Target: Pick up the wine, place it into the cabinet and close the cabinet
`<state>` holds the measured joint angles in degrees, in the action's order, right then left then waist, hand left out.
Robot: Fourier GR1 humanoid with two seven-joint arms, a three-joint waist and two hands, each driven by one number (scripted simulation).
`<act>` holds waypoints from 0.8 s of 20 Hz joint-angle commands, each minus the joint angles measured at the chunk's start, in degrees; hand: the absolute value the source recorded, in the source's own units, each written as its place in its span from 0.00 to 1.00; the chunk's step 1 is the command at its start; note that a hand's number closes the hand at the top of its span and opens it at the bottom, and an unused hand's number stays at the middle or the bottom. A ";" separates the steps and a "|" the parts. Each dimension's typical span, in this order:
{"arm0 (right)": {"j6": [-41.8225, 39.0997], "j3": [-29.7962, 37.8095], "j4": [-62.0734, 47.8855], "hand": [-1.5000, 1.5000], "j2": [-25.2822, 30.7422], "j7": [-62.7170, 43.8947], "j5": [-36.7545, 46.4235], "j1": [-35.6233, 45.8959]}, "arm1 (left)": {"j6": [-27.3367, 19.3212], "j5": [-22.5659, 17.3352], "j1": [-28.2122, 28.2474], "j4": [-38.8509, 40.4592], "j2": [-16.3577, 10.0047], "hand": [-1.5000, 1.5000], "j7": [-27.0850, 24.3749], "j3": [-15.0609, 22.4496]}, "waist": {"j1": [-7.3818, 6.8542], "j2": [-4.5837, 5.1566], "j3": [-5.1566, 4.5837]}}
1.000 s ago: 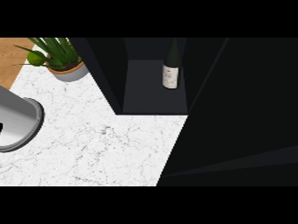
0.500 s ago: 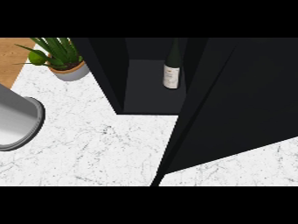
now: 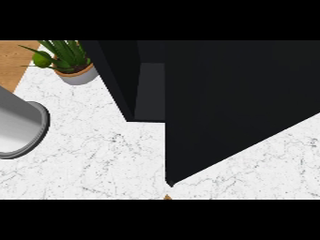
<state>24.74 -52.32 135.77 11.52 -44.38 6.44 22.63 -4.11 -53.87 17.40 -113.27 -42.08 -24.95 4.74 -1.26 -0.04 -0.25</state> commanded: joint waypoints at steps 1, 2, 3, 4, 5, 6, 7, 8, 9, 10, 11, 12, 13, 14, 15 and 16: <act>3.94 0.65 -9.12 1.00 -10.94 -3.33 -1.00 11.64 | 2.51 0.04 1.26 0.29 0.14 0.00 0.10 -0.49 | -0.80 -0.13 -0.02; 3.81 1.81 -10.17 1.00 -10.92 -3.34 -3.25 13.63 | -1.42 1.59 -2.52 0.61 1.51 0.00 1.09 1.75 | -0.39 0.21 -0.03; 5.53 2.53 -12.62 1.00 -10.91 0.95 -4.97 13.31 | 0.09 -0.58 -3.27 0.98 0.45 0.00 1.84 -0.48 | -1.12 0.46 0.03; 5.49 4.16 -12.45 1.00 -10.92 -0.08 -6.45 15.50 | 1.34 -0.06 -1.90 1.92 0.93 0.00 1.16 0.08 | -1.39 0.38 -0.01; 6.64 4.17 -14.97 1.00 -10.94 0.68 -6.19 17.33 | -1.34 0.64 -4.14 0.95 1.49 0.00 2.14 1.04 | -1.10 0.42 0.00; 5.49 6.26 -15.81 1.00 -10.94 0.14 -8.20 19.86 | -1.21 0.96 -4.33 0.41 1.52 0.00 2.11 1.27 | -1.59 0.49 -0.01; 5.02 8.06 -18.01 1.00 -10.97 0.45 -9.84 21.60 | -1.41 1.17 -4.04 1.61 2.25 0.00 1.98 1.52 | -1.61 0.56 0.01; 6.70 8.05 -20.16 1.00 -11.05 1.31 -10.58 23.72 | -2.79 2.73 -4.42 1.04 3.23 0.00 1.89 2.72 | -1.06 0.35 0.08; 9.83 7.26 -23.03 1.00 -11.15 2.78 -11.35 26.46 | -1.17 1.19 -4.38 1.86 2.70 0.00 2.44 1.64 | -1.52 0.30 0.04; 9.78 10.41 -24.61 1.00 -11.22 1.61 -12.98 30.59 | -0.35 1.97 -2.43 1.64 2.60 0.00 1.72 1.57 | -1.91 0.18 0.04; 8.58 11.55 -30.26 1.00 -11.29 5.34 -14.27 31.80 | -1.50 1.01 -4.55 1.31 2.20 0.00 3.37 0.72 | -1.82 0.47 0.11; 5.07 17.30 -32.33 1.00 -11.33 5.59 -16.35 33.37 | 0.94 0.02 -4.58 3.85 1.82 0.00 3.07 -0.61 | -1.47 0.63 0.11; 6.22 17.02 -34.68 1.00 -11.37 6.06 -17.92 36.94 | -2.24 0.38 -5.53 1.57 3.24 0.00 3.98 0.24 | -1.24 0.41 0.15; 6.19 20.30 -36.76 1.00 -11.40 5.15 -18.95 40.59 | -1.71 0.82 -4.20 0.20 2.57 0.00 4.23 0.37 | -1.61 0.32 0.15; 6.06 18.92 -41.56 1.00 -11.43 9.46 -20.42 40.90 | -2.33 1.78 -5.30 1.38 3.15 0.00 4.20 0.67 | -1.49 0.49 0.15; 4.82 20.56 -42.78 1.00 -11.45 6.62 -19.10 44.48 | -3.40 0.71 -7.36 1.42 2.93 0.00 6.10 0.07 | -0.61 0.30 0.16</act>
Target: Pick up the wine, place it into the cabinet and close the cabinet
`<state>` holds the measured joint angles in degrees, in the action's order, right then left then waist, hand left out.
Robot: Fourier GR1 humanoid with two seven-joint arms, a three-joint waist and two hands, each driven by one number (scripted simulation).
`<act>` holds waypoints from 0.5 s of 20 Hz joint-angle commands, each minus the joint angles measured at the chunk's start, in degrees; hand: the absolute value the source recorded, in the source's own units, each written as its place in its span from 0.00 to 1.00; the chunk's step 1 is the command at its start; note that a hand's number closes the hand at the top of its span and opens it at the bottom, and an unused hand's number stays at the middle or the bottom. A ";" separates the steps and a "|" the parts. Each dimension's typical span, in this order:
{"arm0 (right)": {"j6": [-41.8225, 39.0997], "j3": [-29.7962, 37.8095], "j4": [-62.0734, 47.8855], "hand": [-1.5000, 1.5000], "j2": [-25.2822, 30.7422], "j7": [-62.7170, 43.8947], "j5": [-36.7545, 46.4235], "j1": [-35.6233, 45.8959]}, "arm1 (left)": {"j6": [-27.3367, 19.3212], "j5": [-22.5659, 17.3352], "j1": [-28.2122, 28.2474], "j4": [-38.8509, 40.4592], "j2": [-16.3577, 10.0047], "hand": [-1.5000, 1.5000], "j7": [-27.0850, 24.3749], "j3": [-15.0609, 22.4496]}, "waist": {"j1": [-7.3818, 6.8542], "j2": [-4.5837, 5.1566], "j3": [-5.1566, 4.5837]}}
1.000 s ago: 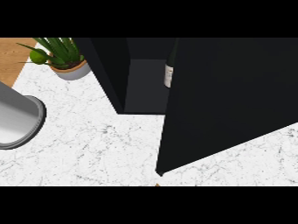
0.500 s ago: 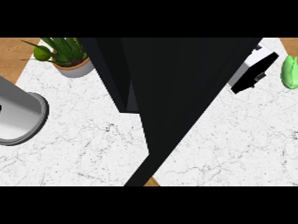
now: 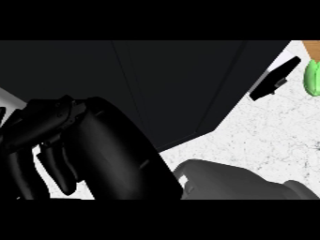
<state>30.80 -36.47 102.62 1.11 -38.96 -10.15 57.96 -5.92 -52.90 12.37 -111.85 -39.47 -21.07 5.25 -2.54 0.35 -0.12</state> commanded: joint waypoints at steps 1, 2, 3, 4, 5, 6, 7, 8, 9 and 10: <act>-0.27 3.45 -12.36 1.00 -1.05 3.79 1.42 9.00 | 2.70 1.67 3.47 0.73 0.89 0.00 -2.49 -1.05 | -0.12 -0.26 -0.02; -2.41 4.94 -15.85 1.00 -1.06 4.93 0.92 11.85 | 0.62 0.53 0.25 0.86 1.18 0.00 -0.46 -1.22 | 0.26 -0.07 0.00; -4.89 6.58 -17.15 1.00 -1.07 5.07 1.97 12.08 | 0.51 1.43 1.11 0.01 2.10 0.00 -0.28 0.55 | 0.86 -0.15 0.04; -4.82 6.49 -20.42 1.00 -1.08 6.16 2.41 13.21 | 0.62 -0.14 -0.06 1.28 1.26 0.00 0.63 -2.01 | 0.83 -0.10 0.03; -6.98 7.65 -21.80 1.00 -1.08 10.67 2.10 9.98 | 0.35 2.60 -1.20 2.73 3.47 0.00 -0.82 0.75 | 1.45 0.04 0.06; -3.93 7.65 -23.31 1.00 -1.09 7.29 1.34 14.75 | -0.21 1.84 -1.34 1.61 3.32 0.00 1.08 0.57 | 1.28 -0.19 0.05; -6.65 8.68 -27.80 1.00 -1.09 13.03 1.01 12.28 | -1.72 2.53 -1.51 -0.73 2.78 0.00 1.18 -0.32 | 0.85 0.01 0.08; -5.03 8.77 -26.94 1.00 -1.10 11.64 0.39 12.80 | -1.74 3.54 -1.58 -0.26 3.75 0.00 1.24 0.15 | 1.31 -0.20 0.09; -9.23 14.15 -29.30 1.00 -0.35 10.87 -0.59 14.56 | 0.82 2.23 1.42 -0.59 1.90 0.00 0.99 -2.51 | 0.99 -0.21 0.08; -8.96 12.97 -31.60 1.00 -1.09 14.38 -1.18 13.21 | -0.27 2.18 1.40 -2.25 2.37 0.00 2.19 -2.40 | 0.91 -0.18 0.09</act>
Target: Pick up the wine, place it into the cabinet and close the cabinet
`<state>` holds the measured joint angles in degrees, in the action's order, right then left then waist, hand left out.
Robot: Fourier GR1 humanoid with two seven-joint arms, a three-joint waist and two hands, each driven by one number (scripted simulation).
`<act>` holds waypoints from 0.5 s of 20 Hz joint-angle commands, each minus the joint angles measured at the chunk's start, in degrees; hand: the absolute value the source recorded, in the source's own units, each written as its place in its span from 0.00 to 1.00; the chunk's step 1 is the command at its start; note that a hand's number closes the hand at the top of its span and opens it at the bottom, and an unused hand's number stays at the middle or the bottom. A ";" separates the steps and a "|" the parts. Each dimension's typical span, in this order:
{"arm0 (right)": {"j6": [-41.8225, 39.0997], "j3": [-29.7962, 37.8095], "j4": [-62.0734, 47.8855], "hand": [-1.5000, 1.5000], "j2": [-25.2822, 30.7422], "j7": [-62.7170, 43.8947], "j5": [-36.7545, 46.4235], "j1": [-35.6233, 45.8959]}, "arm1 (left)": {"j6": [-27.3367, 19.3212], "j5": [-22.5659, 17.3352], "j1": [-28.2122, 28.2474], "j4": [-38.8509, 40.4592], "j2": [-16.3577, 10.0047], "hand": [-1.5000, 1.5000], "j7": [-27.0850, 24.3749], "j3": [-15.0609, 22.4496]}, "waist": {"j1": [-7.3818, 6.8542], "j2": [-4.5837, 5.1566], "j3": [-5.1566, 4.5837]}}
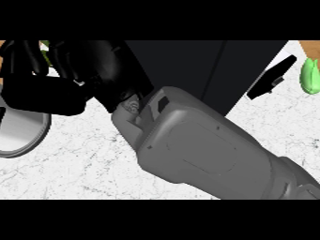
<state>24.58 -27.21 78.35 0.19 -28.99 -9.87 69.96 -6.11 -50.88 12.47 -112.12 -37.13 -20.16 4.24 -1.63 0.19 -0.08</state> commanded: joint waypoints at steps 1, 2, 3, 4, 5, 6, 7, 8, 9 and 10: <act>-3.08 3.75 -12.18 1.00 -0.18 5.78 -2.25 3.95 | 2.21 -0.74 0.39 0.02 0.46 0.00 0.43 -1.86 | -0.41 0.15 0.00; -4.40 4.97 -12.30 1.00 -0.18 8.88 -2.24 2.15 | 0.55 0.08 -2.47 1.08 0.38 0.00 1.78 -2.12 | 0.31 0.15 0.04; -7.95 8.77 -11.49 1.00 2.30 6.05 -3.27 3.88 | 2.94 -2.10 -0.66 1.49 -0.76 0.00 2.14 -4.70 | 0.42 0.01 0.04; -5.62 5.18 -16.12 1.00 -0.18 11.03 -2.49 1.22 | 3.07 0.48 -0.73 1.40 0.35 0.00 0.50 -3.09 | -0.01 0.17 0.02; -8.56 8.81 -15.53 1.00 1.32 9.36 -3.21 2.70 | 1.31 3.52 0.73 0.97 2.15 0.00 0.05 0.33 | 0.40 0.10 0.04; -7.88 8.13 -16.38 1.00 0.51 9.90 -1.76 3.27 | 2.17 2.11 -2.23 4.16 2.71 0.00 0.28 -0.90 | 0.81 0.10 0.02; -10.12 8.29 -16.80 1.00 2.98 12.16 -2.77 -0.11 | 1.07 1.98 -1.07 1.65 2.49 0.00 0.68 -1.19 | 0.56 0.17 0.05; -9.60 8.59 -16.47 1.00 2.51 14.36 -2.55 -1.30 | -0.79 3.65 -0.62 -0.14 2.67 0.00 1.28 0.07 | 0.54 0.15 0.08; -7.52 8.14 -19.00 1.00 -0.19 11.96 -1.19 3.57 | 2.25 2.29 -1.53 2.33 2.74 0.00 0.83 -1.06 | 0.42 0.08 0.01; -9.81 9.25 -19.20 1.00 3.06 15.01 -2.14 -0.20 | -0.68 3.05 -0.30 -1.88 1.83 0.00 2.32 -0.91 | 0.02 0.19 0.09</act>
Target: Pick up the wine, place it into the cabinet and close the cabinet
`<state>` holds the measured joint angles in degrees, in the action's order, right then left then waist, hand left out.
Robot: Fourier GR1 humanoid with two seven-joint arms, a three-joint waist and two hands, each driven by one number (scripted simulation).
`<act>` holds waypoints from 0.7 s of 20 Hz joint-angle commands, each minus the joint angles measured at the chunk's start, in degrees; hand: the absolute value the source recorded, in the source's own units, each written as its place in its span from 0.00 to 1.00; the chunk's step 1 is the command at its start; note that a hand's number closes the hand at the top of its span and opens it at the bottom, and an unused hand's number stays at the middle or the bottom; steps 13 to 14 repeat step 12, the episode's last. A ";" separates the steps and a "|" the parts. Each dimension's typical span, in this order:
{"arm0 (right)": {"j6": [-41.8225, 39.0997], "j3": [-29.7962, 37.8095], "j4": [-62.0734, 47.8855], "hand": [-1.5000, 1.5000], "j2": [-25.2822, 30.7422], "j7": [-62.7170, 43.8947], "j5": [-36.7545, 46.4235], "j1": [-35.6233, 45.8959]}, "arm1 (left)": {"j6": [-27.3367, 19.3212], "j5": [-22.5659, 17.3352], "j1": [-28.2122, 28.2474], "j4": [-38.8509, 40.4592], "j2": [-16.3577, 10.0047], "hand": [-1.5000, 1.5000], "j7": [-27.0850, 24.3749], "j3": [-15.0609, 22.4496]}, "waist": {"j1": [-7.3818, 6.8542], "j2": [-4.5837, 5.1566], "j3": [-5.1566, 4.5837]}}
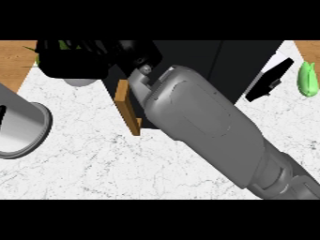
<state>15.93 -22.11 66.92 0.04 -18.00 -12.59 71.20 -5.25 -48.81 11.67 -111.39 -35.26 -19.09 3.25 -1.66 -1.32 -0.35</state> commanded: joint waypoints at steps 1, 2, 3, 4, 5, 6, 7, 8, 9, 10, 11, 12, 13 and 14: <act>-1.46 4.20 -7.71 1.00 2.72 3.35 0.55 -0.61 | -1.19 1.06 0.08 -0.86 0.89 0.00 1.12 0.72 | 0.43 1.67 0.33; -1.48 3.87 -10.04 1.00 2.89 5.67 1.29 -1.81 | 1.04 0.35 0.38 -0.19 0.53 0.00 0.31 0.05 | -0.07 1.94 0.29; -2.10 4.04 -9.40 1.00 4.23 6.66 1.99 -1.56 | -0.25 -0.56 -0.36 -0.52 -0.98 0.00 2.57 -1.54 | 0.14 1.87 0.33; -3.02 4.41 -10.54 1.00 5.68 6.17 2.03 -1.16 | 0.30 1.46 0.48 -0.76 1.20 0.00 0.29 1.33 | 0.06 1.99 0.29; -2.77 4.87 -10.92 1.00 4.70 5.66 1.71 0.07 | -0.67 -0.09 -1.70 -0.66 -0.61 0.00 2.58 -1.21 | 0.18 1.95 0.31; -3.06 4.46 -11.90 1.00 5.81 6.16 2.67 0.14 | -0.97 1.89 -1.73 0.68 1.84 0.00 0.45 1.32 | 0.41 2.22 0.25; -4.38 4.91 -12.32 1.00 7.20 7.07 2.50 0.11 | -0.41 1.35 -2.43 1.68 1.36 0.00 0.73 0.56 | 0.43 2.44 0.23; -3.39 2.86 -12.25 1.00 6.22 9.79 3.91 -3.69 | -0.66 0.49 -1.74 -0.27 0.71 0.00 2.07 0.24 | 0.10 2.28 0.31; -4.55 4.43 -11.90 1.00 7.45 8.30 3.08 -1.08 | 1.04 -1.22 -2.21 1.16 -0.68 0.00 2.16 -2.71 | 0.04 2.08 0.26; -2.56 3.42 -12.06 1.00 5.37 7.79 4.14 -0.63 | 0.98 0.70 -1.92 1.98 1.21 0.00 1.22 0.44 | 0.41 2.03 0.22; -4.25 4.15 -12.86 1.00 6.83 8.05 3.40 -1.06 | -0.95 0.95 -2.88 0.44 0.97 0.00 1.87 -0.16 | 0.17 2.17 0.29; -2.87 3.89 -12.41 1.00 5.97 8.92 3.94 -2.12 | -0.12 0.03 -2.60 0.29 0.13 0.00 2.46 -1.22 | 0.03 2.02 0.29; -2.87 3.89 -12.41 1.00 5.97 8.92 3.94 -2.12 | -0.12 0.03 -2.60 0.29 0.13 0.00 2.46 -1.22 | 0.03 2.02 0.29; -2.87 3.89 -12.41 1.00 5.97 8.92 3.94 -2.12 | -0.12 0.03 -2.60 0.29 0.13 0.00 2.46 -1.22 | 0.03 2.02 0.29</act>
